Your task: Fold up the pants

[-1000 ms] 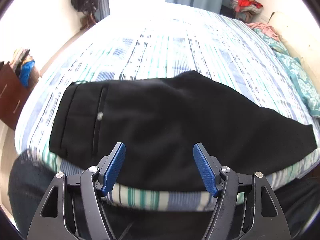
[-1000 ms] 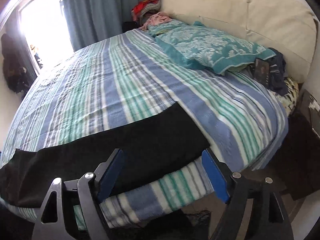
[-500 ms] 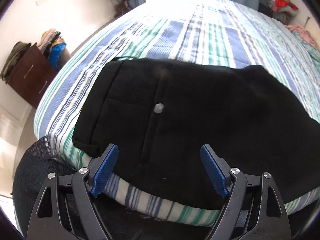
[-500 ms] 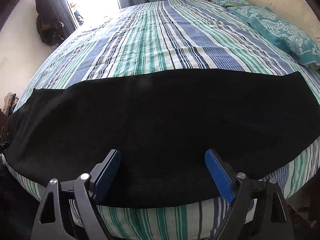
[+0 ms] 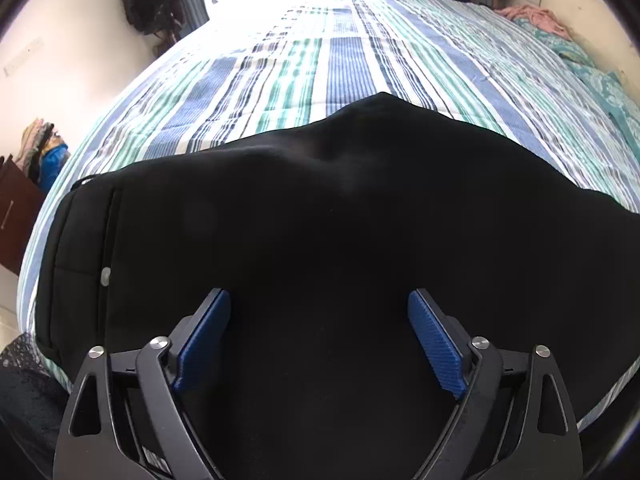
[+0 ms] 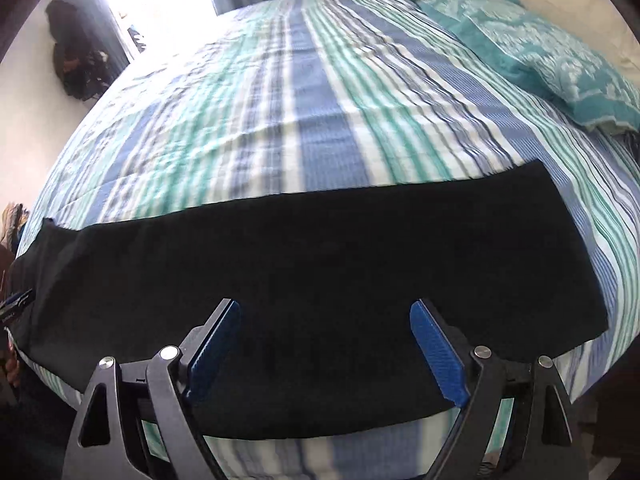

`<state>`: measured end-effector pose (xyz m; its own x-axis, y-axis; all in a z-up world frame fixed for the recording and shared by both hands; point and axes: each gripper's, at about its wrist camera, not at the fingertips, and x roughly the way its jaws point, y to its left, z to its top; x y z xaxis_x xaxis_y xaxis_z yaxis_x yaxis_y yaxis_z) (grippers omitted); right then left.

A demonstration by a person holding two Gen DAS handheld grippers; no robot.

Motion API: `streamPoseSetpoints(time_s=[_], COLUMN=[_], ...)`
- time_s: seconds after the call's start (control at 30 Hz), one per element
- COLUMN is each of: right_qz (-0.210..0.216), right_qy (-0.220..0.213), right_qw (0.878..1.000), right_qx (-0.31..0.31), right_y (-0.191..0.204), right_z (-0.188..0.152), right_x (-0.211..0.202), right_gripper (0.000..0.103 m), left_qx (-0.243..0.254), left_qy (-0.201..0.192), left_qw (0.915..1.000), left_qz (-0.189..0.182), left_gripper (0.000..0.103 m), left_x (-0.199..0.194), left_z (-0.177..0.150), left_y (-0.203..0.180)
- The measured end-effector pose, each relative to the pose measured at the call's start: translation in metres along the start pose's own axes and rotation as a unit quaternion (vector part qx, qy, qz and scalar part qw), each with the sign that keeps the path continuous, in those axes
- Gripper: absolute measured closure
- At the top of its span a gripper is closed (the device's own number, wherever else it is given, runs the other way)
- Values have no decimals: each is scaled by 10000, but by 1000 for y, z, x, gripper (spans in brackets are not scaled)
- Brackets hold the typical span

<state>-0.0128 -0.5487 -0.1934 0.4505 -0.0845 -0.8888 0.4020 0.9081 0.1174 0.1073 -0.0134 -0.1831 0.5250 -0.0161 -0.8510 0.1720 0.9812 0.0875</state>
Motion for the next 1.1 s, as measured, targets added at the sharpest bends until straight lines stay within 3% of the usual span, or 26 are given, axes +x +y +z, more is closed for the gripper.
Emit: streamPoseSetpoints(time_s=[0.1, 0.17, 0.3, 0.4, 0.6, 0.7, 0.8, 0.83, 0.87, 0.93, 1.1], right_qz=[-209, 6, 293, 673, 1130, 1984, 1937, 1917, 2145, 2209, 3537], right_qy=[86, -166, -504, -388, 97, 185, 359, 370, 382, 204, -463], right_qw=[9986, 9974, 9923, 9897, 9845, 9707, 9713, 9695, 9610, 9586, 9112], right_qx=[472, 704, 1091, 1200, 1339, 1339, 1334, 1480, 1705, 1785, 2060], right_y=[-70, -106, -147, -163, -169, -161, -155, -159, -162, -155, -109], right_z=[3, 5, 15, 22, 24, 21, 16, 15, 12, 9, 0], right_x=[-9, -30, -57, -47, -1, 6, 12, 12, 13, 4, -36], right_gripper=[19, 31, 27, 27, 26, 29, 46, 74, 81, 85, 86], left_qx=[-102, -172, -143, -108, -86, -118, -162, -170, -173, -176, -257], left_qy=[83, 124, 146, 155, 123, 118, 96, 96, 98, 81, 26], left_qw=[9999, 9998, 9998, 9998, 9998, 9998, 9998, 9998, 9998, 9998, 9996], left_qz=[-4, -16, 42, 94, 107, 84, 89, 82, 80, 54, -79], left_gripper=[4, 5, 5, 5, 5, 5, 4, 4, 4, 4, 5], left_x=[-2, -3, -5, -5, -6, -6, -4, -4, -4, -5, -6], left_z=[-5, -6, -8, -6, -9, -10, -8, -8, -7, -9, -12], left_y=[11, 14, 10, 5, 6, 7, 7, 7, 7, 8, 13])
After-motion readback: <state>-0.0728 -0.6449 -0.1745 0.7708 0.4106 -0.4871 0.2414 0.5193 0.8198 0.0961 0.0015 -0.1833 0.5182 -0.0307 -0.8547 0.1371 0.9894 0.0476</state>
